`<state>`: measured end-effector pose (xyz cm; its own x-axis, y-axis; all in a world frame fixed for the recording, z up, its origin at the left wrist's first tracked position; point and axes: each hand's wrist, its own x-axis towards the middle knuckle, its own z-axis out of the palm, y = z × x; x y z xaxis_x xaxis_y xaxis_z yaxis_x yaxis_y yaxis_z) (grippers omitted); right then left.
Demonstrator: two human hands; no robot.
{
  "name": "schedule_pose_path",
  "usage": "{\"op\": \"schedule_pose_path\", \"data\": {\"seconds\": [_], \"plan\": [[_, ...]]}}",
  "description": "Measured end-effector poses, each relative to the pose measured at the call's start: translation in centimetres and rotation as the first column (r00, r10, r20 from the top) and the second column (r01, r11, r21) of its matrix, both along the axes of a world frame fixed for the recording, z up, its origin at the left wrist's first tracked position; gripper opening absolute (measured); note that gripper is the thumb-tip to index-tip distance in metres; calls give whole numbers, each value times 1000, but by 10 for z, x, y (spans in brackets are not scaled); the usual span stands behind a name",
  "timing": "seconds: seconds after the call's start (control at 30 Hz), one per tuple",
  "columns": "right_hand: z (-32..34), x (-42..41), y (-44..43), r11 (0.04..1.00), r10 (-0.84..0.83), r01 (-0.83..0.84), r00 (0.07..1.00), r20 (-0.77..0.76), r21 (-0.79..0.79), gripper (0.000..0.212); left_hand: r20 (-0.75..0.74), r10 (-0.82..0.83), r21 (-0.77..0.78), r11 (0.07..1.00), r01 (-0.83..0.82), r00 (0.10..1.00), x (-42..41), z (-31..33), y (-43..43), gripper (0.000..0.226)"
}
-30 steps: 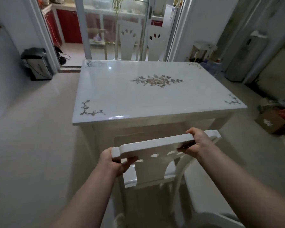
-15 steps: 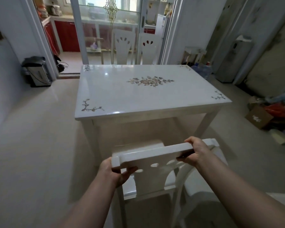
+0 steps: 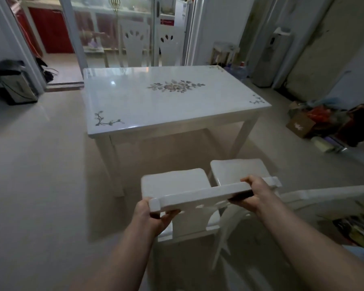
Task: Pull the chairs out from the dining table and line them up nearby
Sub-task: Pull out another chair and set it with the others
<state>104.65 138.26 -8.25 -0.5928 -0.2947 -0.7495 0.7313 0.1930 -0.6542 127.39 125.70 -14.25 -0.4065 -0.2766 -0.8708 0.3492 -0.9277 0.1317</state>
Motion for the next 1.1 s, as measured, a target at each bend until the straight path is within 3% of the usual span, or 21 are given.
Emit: {"op": "schedule_pose_path", "data": {"seconds": [0.37,0.57,0.67,0.87,1.0,1.1], "plan": [[-16,10,56,998,-3,9,996,93,-62,9,-43,-21,0,1000,21,999,9,-5,52,59],[-26,11,81,999,10,-3,991,134,-47,14,-3,18,-5,1000,-18,1000,9,-6,89,61],[-34,12,98,999,15,-7,984,179,-44,15,30,23,-19,1000,-23,999,11,-8,108,51],[-45,17,122,998,44,-31,972,233,-59,17,103,158,-44,987,-154,982,14,-2,138,30],[-55,20,134,997,62,-51,965,254,-51,19,156,213,-52,977,-207,965,16,-6,150,33],[-61,21,142,996,83,-73,965,250,-50,19,152,253,-50,967,-249,955,18,-12,158,47]]}}
